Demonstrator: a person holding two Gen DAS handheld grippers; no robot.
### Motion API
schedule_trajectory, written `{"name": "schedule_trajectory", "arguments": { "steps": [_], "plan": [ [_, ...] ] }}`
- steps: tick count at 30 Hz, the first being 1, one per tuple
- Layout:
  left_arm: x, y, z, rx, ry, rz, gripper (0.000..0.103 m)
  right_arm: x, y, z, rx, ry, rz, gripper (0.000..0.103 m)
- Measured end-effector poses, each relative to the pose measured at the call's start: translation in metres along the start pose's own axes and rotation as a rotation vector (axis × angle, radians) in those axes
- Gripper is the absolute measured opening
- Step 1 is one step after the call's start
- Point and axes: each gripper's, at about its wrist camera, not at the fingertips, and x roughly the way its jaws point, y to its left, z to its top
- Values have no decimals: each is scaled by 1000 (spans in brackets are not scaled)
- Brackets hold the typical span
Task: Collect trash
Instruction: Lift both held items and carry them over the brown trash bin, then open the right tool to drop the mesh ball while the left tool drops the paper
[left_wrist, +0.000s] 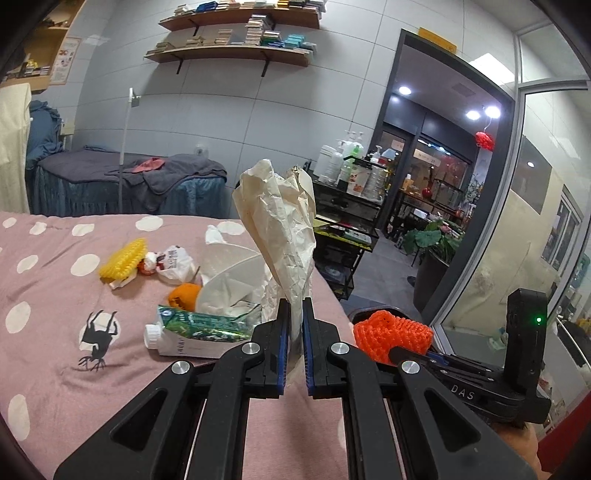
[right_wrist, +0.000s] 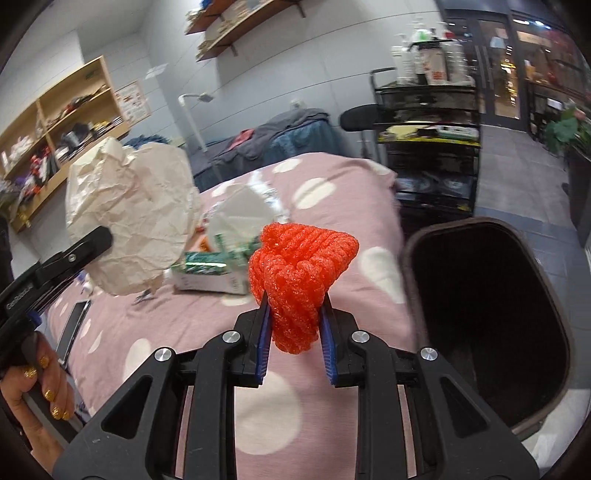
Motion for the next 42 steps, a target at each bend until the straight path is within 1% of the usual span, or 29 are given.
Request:
{"name": "schedule_trajectory", "arguments": {
  "steps": [5, 8, 12, 17, 21, 23, 25, 27, 30, 33, 35, 37, 39, 42],
  "plan": [
    [19, -23, 0, 38, 24, -69, 7, -3, -50, 3, 69, -27, -127, 24],
    [33, -35, 1, 57, 47, -114, 7, 0, -80, 1, 100, -28, -211, 24],
    [50, -54, -1, 71, 83, -170, 7, 14, -112, -6, 88, -4, -363, 24],
    [67, -77, -3, 107, 122, -219, 7, 36, -147, -20, 122, 76, -443, 24],
    [78, -89, -7, 121, 151, -250, 7, 49, -163, -33, 139, 123, -479, 24],
    [83, -95, -8, 125, 170, -269, 7, 53, -168, -38, 150, 138, -491, 33],
    [87, -103, -9, 139, 184, -282, 7, 53, -172, -40, 172, 134, -485, 56],
    [91, -111, -9, 152, 196, -296, 7, 48, -172, -40, 177, 109, -491, 65],
    [101, -118, -9, 155, 219, -314, 7, 42, -168, -40, 164, 93, -505, 67],
    [108, -128, -12, 155, 238, -331, 7, 31, -167, -40, 184, 63, -512, 74],
    [115, -135, -13, 159, 254, -341, 7, 20, -168, -41, 194, 35, -531, 76],
    [124, -142, -15, 165, 282, -354, 7, 10, -170, -41, 207, 11, -551, 78],
    [133, -148, -19, 172, 309, -358, 7, -1, -175, -41, 227, -9, -571, 79],
    [149, -157, -27, 180, 359, -352, 7, -17, -183, -42, 258, -36, -615, 81]
  ]
}}
